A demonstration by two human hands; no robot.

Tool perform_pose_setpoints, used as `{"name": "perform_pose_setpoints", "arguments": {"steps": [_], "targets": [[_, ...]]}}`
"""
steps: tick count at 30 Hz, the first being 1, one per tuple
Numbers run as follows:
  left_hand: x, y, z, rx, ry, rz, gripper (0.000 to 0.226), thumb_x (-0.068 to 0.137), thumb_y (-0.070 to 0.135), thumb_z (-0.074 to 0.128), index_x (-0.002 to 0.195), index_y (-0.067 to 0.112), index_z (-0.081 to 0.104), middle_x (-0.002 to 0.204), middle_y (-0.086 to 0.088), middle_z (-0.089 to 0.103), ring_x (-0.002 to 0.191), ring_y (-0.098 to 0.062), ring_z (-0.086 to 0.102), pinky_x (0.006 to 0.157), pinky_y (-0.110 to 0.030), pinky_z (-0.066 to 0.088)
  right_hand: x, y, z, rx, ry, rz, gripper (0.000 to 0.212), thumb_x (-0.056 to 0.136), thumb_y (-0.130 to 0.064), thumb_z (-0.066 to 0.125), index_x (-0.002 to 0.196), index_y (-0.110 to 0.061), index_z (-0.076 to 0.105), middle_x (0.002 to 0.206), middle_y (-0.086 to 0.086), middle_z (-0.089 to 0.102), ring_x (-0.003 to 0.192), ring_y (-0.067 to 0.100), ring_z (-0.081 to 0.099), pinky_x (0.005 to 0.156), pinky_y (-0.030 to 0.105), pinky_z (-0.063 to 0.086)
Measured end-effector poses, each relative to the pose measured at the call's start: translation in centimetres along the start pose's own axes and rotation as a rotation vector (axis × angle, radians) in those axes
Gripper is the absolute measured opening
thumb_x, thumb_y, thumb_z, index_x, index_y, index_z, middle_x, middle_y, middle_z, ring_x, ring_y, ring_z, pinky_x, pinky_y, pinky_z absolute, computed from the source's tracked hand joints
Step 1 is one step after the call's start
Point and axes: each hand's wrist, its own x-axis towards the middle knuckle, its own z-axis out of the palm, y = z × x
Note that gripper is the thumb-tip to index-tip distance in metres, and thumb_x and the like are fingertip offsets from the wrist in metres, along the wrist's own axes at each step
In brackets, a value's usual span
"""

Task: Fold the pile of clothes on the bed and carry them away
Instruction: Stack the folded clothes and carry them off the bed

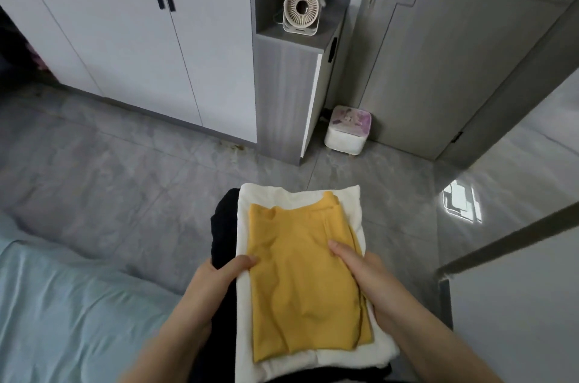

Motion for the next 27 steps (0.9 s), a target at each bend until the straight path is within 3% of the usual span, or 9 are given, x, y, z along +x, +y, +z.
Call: {"name": "perform_pose_setpoints", "arguments": {"steps": [4, 9, 14, 21, 27], "targets": [[6.0, 6.6, -2.4, -0.034, 0.0, 0.023, 0.047, 0.073, 0.034, 0.079, 0.115, 0.018, 0.064, 0.097, -0.006, 0.076, 0.086, -0.028, 0.074, 0.07, -0.037, 0.058, 7.1, -5.9, 3.7, -0.047, 0.016, -0.027, 0.034, 0.08, -0.049, 0.069, 0.106, -0.028, 0.066, 0.096, -0.008, 0.075, 0.088, 0.009, 0.071, 0.073, 0.021, 0.053], [11.1, 14.8, -6.1, -0.048, 0.01, 0.075, 0.042, 0.077, 0.032, 0.077, 0.114, 0.022, 0.062, 0.098, -0.005, 0.076, 0.087, -0.028, 0.074, 0.076, -0.041, 0.058, 13.7, -13.1, 8.6, -0.088, -0.011, -0.05, 0.042, 0.077, -0.052, 0.07, 0.11, -0.025, 0.066, 0.096, -0.008, 0.075, 0.085, 0.009, 0.072, 0.068, 0.02, 0.053], [15.4, 19.8, -9.2, -0.085, 0.055, 0.09, 0.041, 0.077, 0.032, 0.076, 0.114, 0.018, 0.064, 0.099, -0.008, 0.076, 0.088, -0.029, 0.073, 0.079, -0.044, 0.058, 20.0, -18.3, 12.8, -0.185, -0.049, -0.085, 0.05, 0.078, -0.056, 0.067, 0.116, -0.023, 0.066, 0.101, -0.006, 0.074, 0.095, 0.014, 0.07, 0.094, 0.035, 0.052], [21.3, 25.3, -14.0, -0.171, 0.206, 0.118, 0.044, 0.076, 0.032, 0.078, 0.115, 0.02, 0.063, 0.099, -0.006, 0.076, 0.088, -0.028, 0.073, 0.078, -0.041, 0.058, 29.8, -24.4, 19.1, -0.204, -0.251, -0.033, 0.044, 0.081, -0.048, 0.068, 0.116, -0.02, 0.065, 0.101, -0.002, 0.075, 0.093, 0.015, 0.071, 0.085, 0.031, 0.054], [26.7, 29.7, -17.5, -0.283, 0.416, 0.143, 0.041, 0.078, 0.032, 0.076, 0.114, 0.021, 0.063, 0.097, -0.005, 0.076, 0.087, -0.026, 0.074, 0.083, -0.044, 0.057, 40.1, -30.7, 25.7, -0.342, -0.496, -0.013, 0.042, 0.079, -0.053, 0.068, 0.112, -0.026, 0.066, 0.098, -0.007, 0.075, 0.089, 0.01, 0.072, 0.072, 0.022, 0.054]]}}
